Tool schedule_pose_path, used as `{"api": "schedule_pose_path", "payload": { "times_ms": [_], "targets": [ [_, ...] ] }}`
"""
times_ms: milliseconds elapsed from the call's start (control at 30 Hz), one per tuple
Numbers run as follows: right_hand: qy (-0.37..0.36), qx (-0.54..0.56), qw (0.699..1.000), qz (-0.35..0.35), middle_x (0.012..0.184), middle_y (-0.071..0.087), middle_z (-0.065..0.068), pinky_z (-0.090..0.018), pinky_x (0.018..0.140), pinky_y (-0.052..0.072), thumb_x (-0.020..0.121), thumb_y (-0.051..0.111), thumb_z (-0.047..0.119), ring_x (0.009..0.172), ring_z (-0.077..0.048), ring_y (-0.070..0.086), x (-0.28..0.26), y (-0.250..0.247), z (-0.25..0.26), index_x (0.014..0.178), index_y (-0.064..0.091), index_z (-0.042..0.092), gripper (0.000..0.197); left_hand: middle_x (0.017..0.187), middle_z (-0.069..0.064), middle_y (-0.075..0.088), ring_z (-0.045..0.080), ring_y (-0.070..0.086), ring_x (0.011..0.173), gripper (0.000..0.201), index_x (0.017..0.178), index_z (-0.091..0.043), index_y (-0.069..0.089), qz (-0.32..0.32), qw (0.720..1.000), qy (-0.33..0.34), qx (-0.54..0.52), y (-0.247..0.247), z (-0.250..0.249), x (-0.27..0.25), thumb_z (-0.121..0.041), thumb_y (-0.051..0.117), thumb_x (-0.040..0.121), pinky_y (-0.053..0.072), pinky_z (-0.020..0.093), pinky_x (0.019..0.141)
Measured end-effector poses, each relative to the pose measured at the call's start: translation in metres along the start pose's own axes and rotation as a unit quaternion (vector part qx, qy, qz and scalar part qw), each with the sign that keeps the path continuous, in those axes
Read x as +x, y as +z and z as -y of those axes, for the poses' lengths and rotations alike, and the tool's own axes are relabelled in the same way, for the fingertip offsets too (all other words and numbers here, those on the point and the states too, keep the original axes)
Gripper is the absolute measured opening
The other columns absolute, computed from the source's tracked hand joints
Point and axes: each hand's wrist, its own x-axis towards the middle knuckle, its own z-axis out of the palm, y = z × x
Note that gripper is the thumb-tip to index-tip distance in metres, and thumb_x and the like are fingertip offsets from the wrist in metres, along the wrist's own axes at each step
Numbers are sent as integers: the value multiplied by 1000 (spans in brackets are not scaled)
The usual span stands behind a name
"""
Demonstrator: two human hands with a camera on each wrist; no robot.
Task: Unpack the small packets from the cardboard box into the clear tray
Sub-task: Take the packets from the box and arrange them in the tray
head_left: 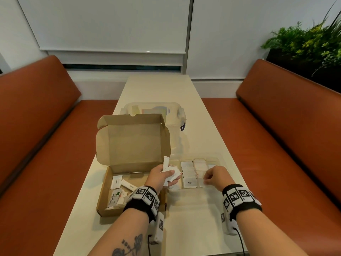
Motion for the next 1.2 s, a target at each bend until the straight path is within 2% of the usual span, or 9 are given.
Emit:
{"api": "schedule_pose_path", "payload": {
  "times_ms": [133, 300, 467, 567, 767, 833, 1000, 1100, 1200],
  "targets": [
    [-1, -20, 1000, -14, 70, 57, 6, -20, 66, 45, 78, 70, 6, 70, -12, 55, 0, 6, -1, 58, 53, 22, 30, 100, 22, 66, 27, 71, 76, 19, 106, -4, 56, -6, 1000, -5, 6, -1, 0, 1, 6, 56, 91, 58, 27, 57],
    [-15, -28, 999, -45, 67, 48, 8, -15, 55, 34, 76, 70, 4, 62, -8, 45, 0, 11, -1, 59, 43, 23, 37, 102, 25, 64, 27, 70, 73, 22, 111, -1, 54, -5, 1000, -8, 8, 0, 0, 1, 6, 56, 90, 56, 26, 53],
    [-13, -32, 999, -40, 71, 53, 7, -16, 61, 38, 78, 68, 4, 70, -11, 53, 0, 13, -3, 60, 48, 24, 33, 105, 28, 62, 26, 69, 70, 25, 115, 2, 52, -2, 1000, -7, 18, 0, 1, 1, 6, 54, 91, 53, 24, 50],
    [-15, -32, 999, -39, 76, 58, 4, -18, 66, 42, 78, 67, 3, 73, -12, 55, 0, 13, -2, 62, 52, 23, 29, 104, 30, 60, 21, 66, 56, 27, 117, 3, 51, 2, 1000, -7, 30, 0, 0, 1, 7, 53, 91, 49, 21, 46],
    [-9, -19, 999, -33, 79, 60, 3, -19, 67, 44, 78, 67, 4, 73, -11, 54, 0, 12, 1, 64, 53, 23, 27, 105, 29, 58, 15, 62, 49, 28, 119, 5, 50, 9, 999, 2, 51, 0, -1, -2, 8, 52, 91, 47, 20, 44],
    [-8, 2, 998, -54, 79, 58, 4, -17, 61, 40, 80, 66, 9, 72, -11, 53, -2, 12, 4, 71, 56, 20, 17, 106, 28, 60, 18, 65, 56, 29, 118, 5, 51, 3, 998, 7, 59, 1, -2, -3, 8, 55, 90, 49, 21, 46],
    [-55, 108, 984, -133, 71, 60, 6, -18, 60, 43, 85, 66, 21, 67, -9, 55, -6, 9, 27, 78, 64, 18, 8, 113, 20, 62, 33, 63, 98, 38, 118, 1, 56, -19, 999, 10, 46, 3, -2, -2, 11, 64, 82, 58, 30, 60],
    [-90, 195, 972, -98, 73, 65, 6, -17, 65, 43, 83, 69, 22, 67, -5, 56, -10, 11, 45, 79, 69, 17, 7, 109, 17, 66, 30, 65, 99, 41, 117, -2, 58, -22, 997, 24, 69, 5, -2, 0, 6, 71, 79, 59, 39, 78],
    [-97, 231, 967, -46, 75, 63, 4, -20, 64, 48, 77, 76, 29, 69, -10, 56, -14, 13, 58, 87, 68, 19, 17, 102, 9, 70, 20, 68, 91, 40, 112, -8, 62, -25, 992, 52, 109, 6, -3, 0, -4, 77, 76, 56, 28, 72]
  ]
}}
